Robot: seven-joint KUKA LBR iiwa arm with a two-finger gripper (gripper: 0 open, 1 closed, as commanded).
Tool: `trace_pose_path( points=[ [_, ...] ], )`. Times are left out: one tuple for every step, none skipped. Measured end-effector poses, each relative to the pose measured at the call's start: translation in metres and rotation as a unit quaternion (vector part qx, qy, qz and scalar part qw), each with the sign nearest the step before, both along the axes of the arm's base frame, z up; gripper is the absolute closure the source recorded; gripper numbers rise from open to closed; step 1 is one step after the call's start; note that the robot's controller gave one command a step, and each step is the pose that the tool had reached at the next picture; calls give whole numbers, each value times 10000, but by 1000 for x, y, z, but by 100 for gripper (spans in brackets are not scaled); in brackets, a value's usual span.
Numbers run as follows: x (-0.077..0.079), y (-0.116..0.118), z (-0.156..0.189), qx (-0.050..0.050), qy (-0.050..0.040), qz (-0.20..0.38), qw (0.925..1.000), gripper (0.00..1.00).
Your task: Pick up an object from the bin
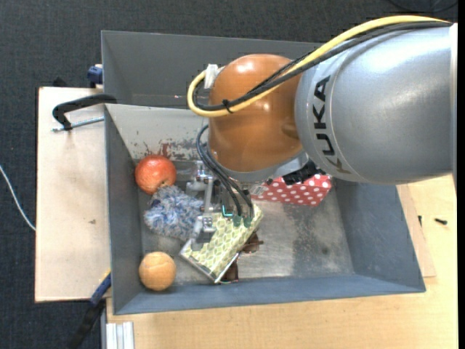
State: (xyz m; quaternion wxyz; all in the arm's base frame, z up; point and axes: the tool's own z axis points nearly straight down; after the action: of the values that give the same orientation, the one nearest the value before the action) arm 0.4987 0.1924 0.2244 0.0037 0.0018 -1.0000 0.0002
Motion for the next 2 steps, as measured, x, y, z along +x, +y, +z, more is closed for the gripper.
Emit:
trace_pose_path(
  points=[
    [2,-1,4,10,-43,-17,10000,0],
    [7,-34,-24,20,-58,1396,9902,0]
  ],
)
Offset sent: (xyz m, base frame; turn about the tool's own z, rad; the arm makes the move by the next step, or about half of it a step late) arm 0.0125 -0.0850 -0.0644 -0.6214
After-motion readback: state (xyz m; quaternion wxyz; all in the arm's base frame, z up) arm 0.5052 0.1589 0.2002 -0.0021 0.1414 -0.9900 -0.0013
